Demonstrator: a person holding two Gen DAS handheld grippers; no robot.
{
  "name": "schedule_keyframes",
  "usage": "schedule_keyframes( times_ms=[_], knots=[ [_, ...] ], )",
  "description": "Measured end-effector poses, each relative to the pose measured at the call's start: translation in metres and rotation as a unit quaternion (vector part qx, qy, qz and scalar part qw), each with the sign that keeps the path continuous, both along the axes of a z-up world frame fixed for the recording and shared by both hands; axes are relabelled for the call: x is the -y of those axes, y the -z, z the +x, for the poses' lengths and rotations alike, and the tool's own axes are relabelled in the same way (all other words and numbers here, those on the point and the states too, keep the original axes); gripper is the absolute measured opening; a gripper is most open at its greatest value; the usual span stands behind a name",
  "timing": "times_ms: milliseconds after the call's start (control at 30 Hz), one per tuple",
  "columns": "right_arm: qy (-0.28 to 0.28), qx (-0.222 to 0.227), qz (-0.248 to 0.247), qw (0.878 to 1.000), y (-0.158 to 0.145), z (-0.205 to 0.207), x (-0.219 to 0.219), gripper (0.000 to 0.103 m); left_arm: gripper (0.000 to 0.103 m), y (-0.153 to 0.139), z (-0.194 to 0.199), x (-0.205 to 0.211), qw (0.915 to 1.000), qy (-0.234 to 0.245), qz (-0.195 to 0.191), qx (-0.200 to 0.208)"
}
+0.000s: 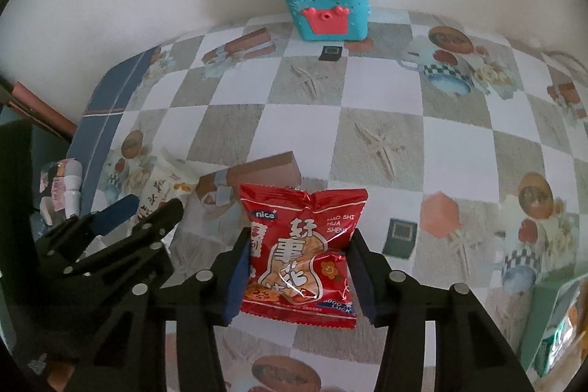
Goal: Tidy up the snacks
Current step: 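Grasp the red peanut bag with the right tool while the left tool grasps the white biscuit pack, then carry the red bag and white pack up and over the tray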
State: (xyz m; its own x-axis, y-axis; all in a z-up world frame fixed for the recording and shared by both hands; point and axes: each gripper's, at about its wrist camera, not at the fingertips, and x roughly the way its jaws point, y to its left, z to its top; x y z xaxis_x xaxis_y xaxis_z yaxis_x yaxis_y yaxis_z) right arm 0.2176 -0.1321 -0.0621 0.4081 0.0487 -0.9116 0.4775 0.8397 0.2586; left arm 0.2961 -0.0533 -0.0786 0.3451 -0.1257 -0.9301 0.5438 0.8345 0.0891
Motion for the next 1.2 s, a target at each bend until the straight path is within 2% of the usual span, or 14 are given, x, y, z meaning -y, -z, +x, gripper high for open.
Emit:
schedule_keyframes(
  times_ms=[67,267,367,633,900,1200],
  knots=[
    [0.003,0.001,0.001,1.0,-0.004,-0.009,0.0,0.052,0.052,-0.002,-0.005,-0.006,0.9997,-0.014,-0.013,-0.013],
    [0.024,-0.004,0.0,1.0,-0.016,-0.045,-0.001,0.052,0.052,-0.012,-0.036,-0.022,0.9971,-0.066,-0.02,-0.031],
    [0.037,-0.008,-0.005,0.999,-0.022,-0.069,-0.003,0.052,0.052,-0.02,-0.061,-0.032,0.9947,-0.096,-0.017,-0.032],
    [0.071,-0.014,-0.005,0.997,-0.038,-0.141,-0.007,0.052,0.052,-0.054,-0.133,-0.048,0.9871,-0.145,-0.062,-0.027],
    [0.097,0.005,-0.014,0.995,-0.057,-0.204,-0.013,0.052,0.052,-0.08,-0.185,-0.045,0.9865,-0.144,-0.077,0.007],
    [0.12,0.01,-0.025,0.992,-0.065,-0.246,-0.007,0.052,0.052,-0.088,-0.227,-0.019,0.9891,-0.118,-0.087,0.012]
  ],
)
